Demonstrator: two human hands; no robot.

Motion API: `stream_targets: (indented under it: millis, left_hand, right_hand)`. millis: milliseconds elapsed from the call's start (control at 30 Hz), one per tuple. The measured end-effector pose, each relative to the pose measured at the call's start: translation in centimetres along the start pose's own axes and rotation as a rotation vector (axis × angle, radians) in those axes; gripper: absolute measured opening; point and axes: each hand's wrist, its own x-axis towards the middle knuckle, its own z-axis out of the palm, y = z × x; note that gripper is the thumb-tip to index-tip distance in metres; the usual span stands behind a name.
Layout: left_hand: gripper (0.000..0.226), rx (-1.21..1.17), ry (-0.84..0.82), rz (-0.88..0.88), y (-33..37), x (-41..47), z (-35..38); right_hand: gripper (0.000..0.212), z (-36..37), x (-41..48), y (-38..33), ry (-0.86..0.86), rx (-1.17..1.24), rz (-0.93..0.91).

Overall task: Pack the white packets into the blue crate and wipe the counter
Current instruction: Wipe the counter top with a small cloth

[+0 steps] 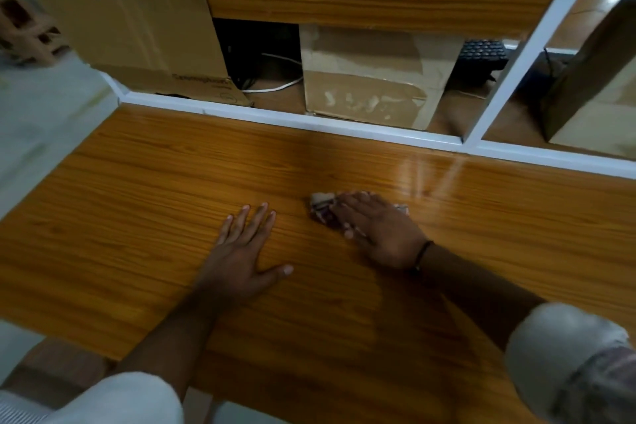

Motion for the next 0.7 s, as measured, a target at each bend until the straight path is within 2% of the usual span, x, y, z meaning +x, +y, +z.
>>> stream_targets:
  millis: [33,133,200,267,433,467,533,633,700]
  left_hand:
    - [0.106,0.0,-0.001,-0.001,0.0,0.0,0.0]
    - [0.106,0.004,-0.007,-0.003,-0.1,-0.1,0.3]
    - [0.106,0.007,-0.005,-0.005,-0.3,-0.2,0.5]
    - [0.107,0.01,-0.004,-0.004,-0.4,-0.3,0.5]
    - [0.111,0.052,0.009,0.002,-0.5,-0.1,1.0]
    - [0.111,0.06,0.012,0.004,-0.5,-0.2,1.1]
    - [0.112,0.056,0.003,-0.008,-0.3,-0.3,1.2]
    - [0.113,0.03,0.008,-0.054,1.0,-1.3,1.3]
    - [0.113,0.016,0.008,-0.054,1.8,-2.4,1.6]
  right_hand:
    - [0.06,-0.1,-0.7,1.2,0.035,0.008,0.086]
    - [0.059,-0.4,-1.9,4.6,0.096,0.011,0.505]
    - [0.06,-0.1,-2.2,3.7,0.114,-0.01,0.591]
    - [0.062,0.6,-3.1,0.2,0.117,-0.025,0.531]
    - [0.059,1.9,-9.4,-10.1,-0.036,0.006,0.118]
    - [0.058,2.0,-10.9,-10.6,-0.046,-0.01,0.091]
    - [0.058,2.1,-13.4,-9.9,-0.002,-0.003,0.222]
    - [0.06,1.8,-15.6,-7.4,0.129,0.011,0.629]
    - [0.06,2.0,-15.4,-8.4,0.136,0.005,0.774]
